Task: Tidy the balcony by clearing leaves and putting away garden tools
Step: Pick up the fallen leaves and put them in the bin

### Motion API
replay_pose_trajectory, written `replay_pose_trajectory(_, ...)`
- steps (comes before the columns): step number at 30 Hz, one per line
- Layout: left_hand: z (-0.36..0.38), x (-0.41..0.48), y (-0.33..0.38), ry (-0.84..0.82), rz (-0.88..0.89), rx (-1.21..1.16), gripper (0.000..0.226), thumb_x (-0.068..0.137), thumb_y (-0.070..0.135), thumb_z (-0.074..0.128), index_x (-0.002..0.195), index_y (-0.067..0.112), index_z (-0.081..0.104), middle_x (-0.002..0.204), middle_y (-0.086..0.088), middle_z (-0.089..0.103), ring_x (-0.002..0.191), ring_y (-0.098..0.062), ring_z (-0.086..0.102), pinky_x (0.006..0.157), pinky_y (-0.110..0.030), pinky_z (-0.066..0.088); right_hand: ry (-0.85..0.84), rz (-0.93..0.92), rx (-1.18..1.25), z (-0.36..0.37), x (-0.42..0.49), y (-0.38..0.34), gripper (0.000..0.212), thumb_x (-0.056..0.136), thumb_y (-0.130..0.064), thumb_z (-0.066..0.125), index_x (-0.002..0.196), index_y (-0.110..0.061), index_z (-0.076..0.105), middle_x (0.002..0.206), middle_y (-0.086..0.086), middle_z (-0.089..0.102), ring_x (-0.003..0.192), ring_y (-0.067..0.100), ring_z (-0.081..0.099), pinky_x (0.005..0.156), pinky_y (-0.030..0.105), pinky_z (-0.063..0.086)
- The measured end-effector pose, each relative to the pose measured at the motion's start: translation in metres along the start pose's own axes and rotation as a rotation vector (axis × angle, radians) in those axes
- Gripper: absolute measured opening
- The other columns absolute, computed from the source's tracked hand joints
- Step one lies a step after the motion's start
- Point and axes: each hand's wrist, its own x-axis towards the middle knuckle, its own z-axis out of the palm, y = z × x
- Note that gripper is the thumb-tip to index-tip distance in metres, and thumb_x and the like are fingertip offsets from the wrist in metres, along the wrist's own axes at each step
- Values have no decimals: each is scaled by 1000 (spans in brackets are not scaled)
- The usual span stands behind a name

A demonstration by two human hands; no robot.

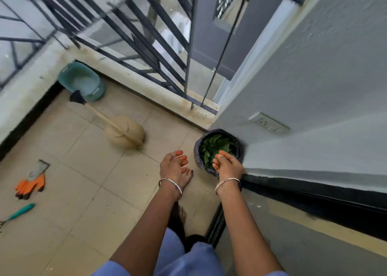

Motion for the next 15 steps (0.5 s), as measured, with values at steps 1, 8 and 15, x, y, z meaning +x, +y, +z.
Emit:
replay_pose_trajectory(1, -15, -19, 11, 7, 28, -15, 22, 93, -3, 44, 105, 6, 61, 87, -11, 63, 74, -20, 57, 54, -21, 50, -34, -23, -9, 5, -25, -8, 14, 88, 8, 59, 98, 2, 67, 72, 11, 63, 58, 15, 56, 49, 18, 49)
replay_pose_trajectory(8, -125, -120, 71, 74, 224, -193, 15, 91, -2, 52, 96, 9, 62, 84, -8, 66, 71, -17, 62, 64, -29, 49, -286, -105, -97, 37, -174, -28, 14, 87, 9, 56, 95, 3, 66, 67, 9, 58, 52, 16, 48, 42, 20, 39)
replay_pose_trajectory(15, -260, -190, 89, 263, 354, -452, 20, 89, -7, 52, 88, 11, 61, 78, -9, 63, 64, -18, 60, 54, -24, 45, -645, -228, -387, 93, -310, 3, 15, 87, 5, 57, 93, -3, 68, 68, 9, 60, 55, 18, 52, 46, 24, 43)
